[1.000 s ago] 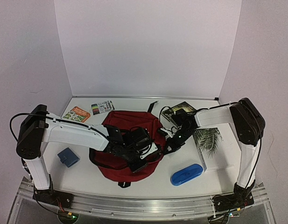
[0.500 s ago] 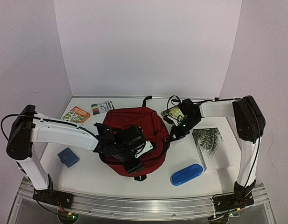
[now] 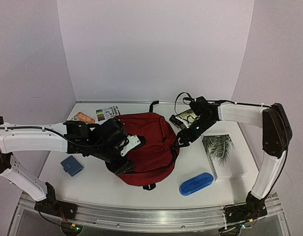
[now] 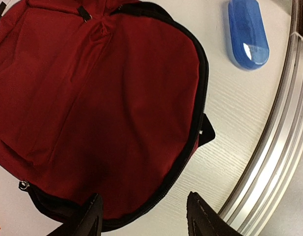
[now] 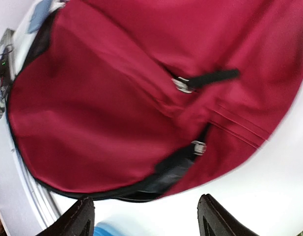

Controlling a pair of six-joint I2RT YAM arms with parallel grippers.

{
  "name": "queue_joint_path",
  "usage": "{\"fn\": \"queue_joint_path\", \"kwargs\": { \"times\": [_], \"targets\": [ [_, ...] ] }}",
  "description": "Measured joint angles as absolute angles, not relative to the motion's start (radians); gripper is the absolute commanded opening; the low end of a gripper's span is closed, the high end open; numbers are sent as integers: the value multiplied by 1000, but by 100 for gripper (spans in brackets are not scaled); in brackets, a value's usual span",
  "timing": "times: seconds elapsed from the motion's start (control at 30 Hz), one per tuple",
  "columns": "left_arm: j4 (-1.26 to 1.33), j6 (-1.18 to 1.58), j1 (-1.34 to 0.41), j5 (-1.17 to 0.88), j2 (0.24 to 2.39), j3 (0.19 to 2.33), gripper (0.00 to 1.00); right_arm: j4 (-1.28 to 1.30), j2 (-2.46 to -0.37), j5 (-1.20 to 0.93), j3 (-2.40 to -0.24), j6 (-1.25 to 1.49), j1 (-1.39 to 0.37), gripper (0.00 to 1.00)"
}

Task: Pack the student bag
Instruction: Unzip the student bag at the center of the board.

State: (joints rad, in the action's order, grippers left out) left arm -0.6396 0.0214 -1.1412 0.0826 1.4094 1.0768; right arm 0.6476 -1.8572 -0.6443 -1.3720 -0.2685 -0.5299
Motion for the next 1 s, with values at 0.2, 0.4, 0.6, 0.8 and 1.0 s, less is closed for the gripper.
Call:
{"fn": "queue_joint_path", "kwargs": {
  "times": [0.2,0.4,0.6,0.8,1.0],
  "targets": [
    [-665,-7,-1091,27,1409,1023,50,655,-1816,-659,-1371,-276,-622,77],
    [-672,-35,-1053,-32,1429,1009,43,675,-1816,-671,-1360,-277,-655,77],
    [-672,-56,-1048,-89,1477,1009,42,680,-1816,-671,-1360,-277,-655,77],
    [-670,-67,-1038,-126,1494,1009,18,688,-1816,-675,-1360,-277,-655,78],
    [-668,-80,-1019,-151,1496,1009,0,697,-1816,-679,-1360,-279,-655,78]
  ]
}}
